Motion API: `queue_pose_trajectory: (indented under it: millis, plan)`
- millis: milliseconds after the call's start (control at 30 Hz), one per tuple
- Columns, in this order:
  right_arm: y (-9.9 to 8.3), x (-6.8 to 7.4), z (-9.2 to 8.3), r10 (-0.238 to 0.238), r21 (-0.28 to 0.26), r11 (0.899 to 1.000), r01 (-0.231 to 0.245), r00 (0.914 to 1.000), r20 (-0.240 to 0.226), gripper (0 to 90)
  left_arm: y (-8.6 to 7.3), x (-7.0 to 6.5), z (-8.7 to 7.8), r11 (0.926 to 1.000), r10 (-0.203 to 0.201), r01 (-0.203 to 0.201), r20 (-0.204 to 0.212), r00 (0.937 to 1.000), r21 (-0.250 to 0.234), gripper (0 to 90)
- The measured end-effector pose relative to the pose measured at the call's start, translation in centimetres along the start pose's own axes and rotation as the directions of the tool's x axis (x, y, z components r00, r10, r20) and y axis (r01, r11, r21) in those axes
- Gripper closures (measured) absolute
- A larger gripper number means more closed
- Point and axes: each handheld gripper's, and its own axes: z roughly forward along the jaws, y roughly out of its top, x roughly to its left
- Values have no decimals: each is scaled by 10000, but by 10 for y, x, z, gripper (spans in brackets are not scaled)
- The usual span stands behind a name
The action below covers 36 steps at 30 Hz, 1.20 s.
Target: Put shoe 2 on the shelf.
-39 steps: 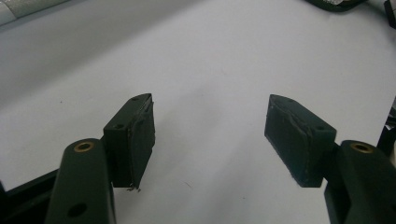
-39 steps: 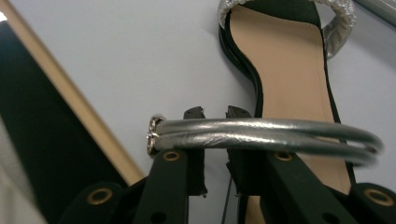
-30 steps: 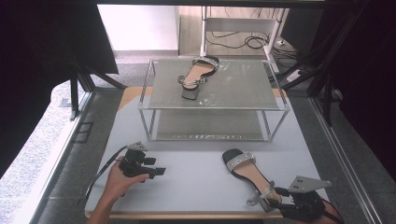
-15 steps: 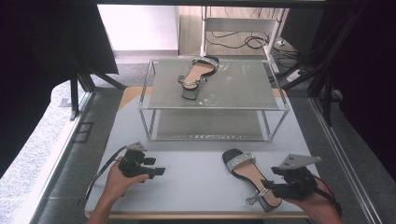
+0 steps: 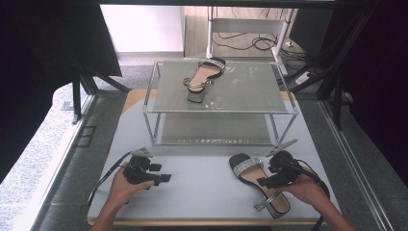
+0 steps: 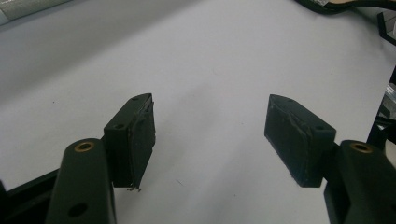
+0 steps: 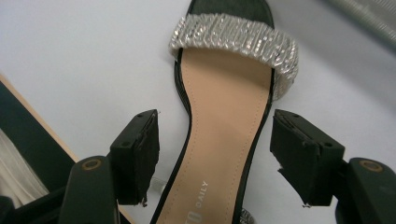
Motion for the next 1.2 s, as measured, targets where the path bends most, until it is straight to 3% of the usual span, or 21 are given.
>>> queue_pose_trajectory:
  millis: [167, 367, 600, 767, 833, 1067, 1200]
  plan:
    - [2, -5, 14, 258, 759, 9968, -262, 9996, 59, 311, 0, 0, -1, 10000, 53, -53, 22, 10000, 0, 339]
    - [0, -7, 29, 696, 1546, 9856, -684, 9976, -28, 285, -1, -1, -1, 10000, -21, 22, 66, 10000, -32, 339]
    - [-4, -1, 46, 893, 2612, 9608, -929, 9957, 260, 279, -1, -1, -1, 10000, -26, 26, 86, 10000, -13, 336]
    - [-4, 3, 56, 766, 3178, 9443, -859, 9962, 416, 317, -1, -1, 0, 10000, 37, -38, 90, 10000, 62, 336]
    - [-4, 3, 57, 730, 3266, 9411, -872, 9958, 556, 349, -1, -1, 1, 10000, 24, -24, 102, 9999, 57, 336]
    - [-2, -3, 57, 1070, 3456, 9315, -1137, 9935, 384, 377, -2, -1, 0, 9999, 71, -72, 67, 10000, 94, 336]
    - [-5, -11, 54, 1383, 3272, 9355, -1337, 9903, 91, 399, -2, 0, 0, 9999, 76, -76, 24, 10000, 120, 336]
